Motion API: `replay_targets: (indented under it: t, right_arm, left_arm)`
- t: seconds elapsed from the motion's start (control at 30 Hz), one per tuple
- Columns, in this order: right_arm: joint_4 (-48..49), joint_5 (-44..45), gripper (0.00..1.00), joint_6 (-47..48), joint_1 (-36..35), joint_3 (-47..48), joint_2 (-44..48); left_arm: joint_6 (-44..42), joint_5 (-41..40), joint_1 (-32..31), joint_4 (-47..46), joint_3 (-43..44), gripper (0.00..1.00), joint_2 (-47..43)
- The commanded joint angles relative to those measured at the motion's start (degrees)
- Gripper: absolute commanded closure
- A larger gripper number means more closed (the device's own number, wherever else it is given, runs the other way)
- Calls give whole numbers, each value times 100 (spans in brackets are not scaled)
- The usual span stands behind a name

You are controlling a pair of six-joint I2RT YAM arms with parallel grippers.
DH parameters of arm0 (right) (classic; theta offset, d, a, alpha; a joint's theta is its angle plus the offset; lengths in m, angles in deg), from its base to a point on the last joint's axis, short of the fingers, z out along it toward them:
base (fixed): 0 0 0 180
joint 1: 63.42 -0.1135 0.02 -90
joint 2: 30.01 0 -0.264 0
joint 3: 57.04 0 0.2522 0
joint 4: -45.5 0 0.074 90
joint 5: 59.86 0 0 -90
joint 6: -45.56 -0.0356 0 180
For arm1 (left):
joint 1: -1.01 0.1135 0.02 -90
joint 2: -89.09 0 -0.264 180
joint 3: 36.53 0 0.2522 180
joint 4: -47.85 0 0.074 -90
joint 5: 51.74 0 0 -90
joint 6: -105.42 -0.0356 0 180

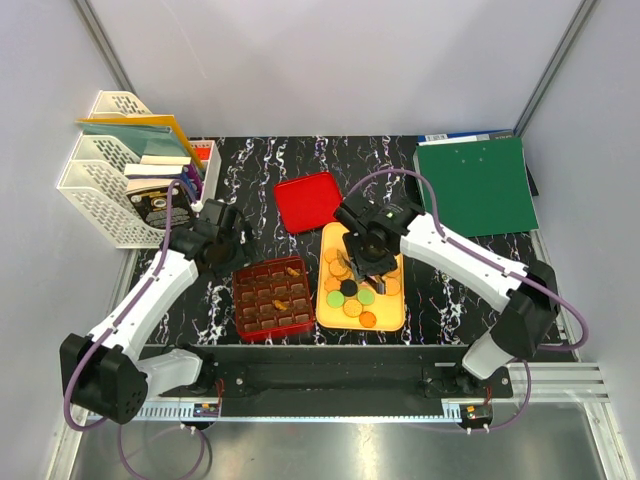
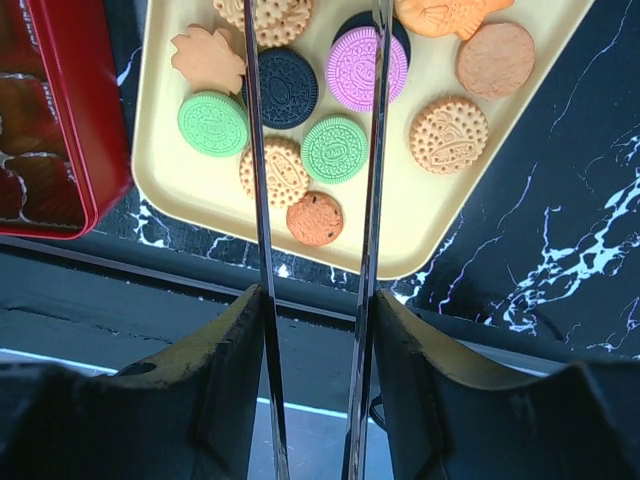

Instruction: Pack the cookies

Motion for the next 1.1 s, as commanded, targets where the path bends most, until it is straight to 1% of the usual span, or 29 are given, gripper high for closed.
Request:
replay_targets:
  t: [0.0,0.13,0.2,0.3,0.37,0.53,0.8,0.93,1.07]
  right_arm:
    - [240,23,50,6,-42,58,-154]
    - [284,93,51,7,-42,155,-409]
    - [310,102,53,-28,-42,251,-383]
    - [372,146,52,6,-42,279,-225]
    - [293,102,52,59,-42,270,-286]
    - [214,-144,51,24,-42,-11,-418]
    - [109,5,52,33,-42,-424,-427]
    - [73,40,54,15,-33,-556,-357]
    - [30,41,59,-20,-33,-513,-313]
  left_arm:
    - [-46,102,33,-183,59,1,-28]
    - [-46,93,33,-183,50,1,-54]
    - [-55,93,33,-175,50,1,-72]
    - [-55,66,33,-175,41,1,-98]
    - [-55,75,41,-175,32,1,-81]
    - [-64,93,33,-183,41,1,-36]
    - [-82,93,33,-192,6,1,-63]
    - [-73,93,41,-183,-12,1,-63]
    - [-64,119,33,-201,-20,1,-63]
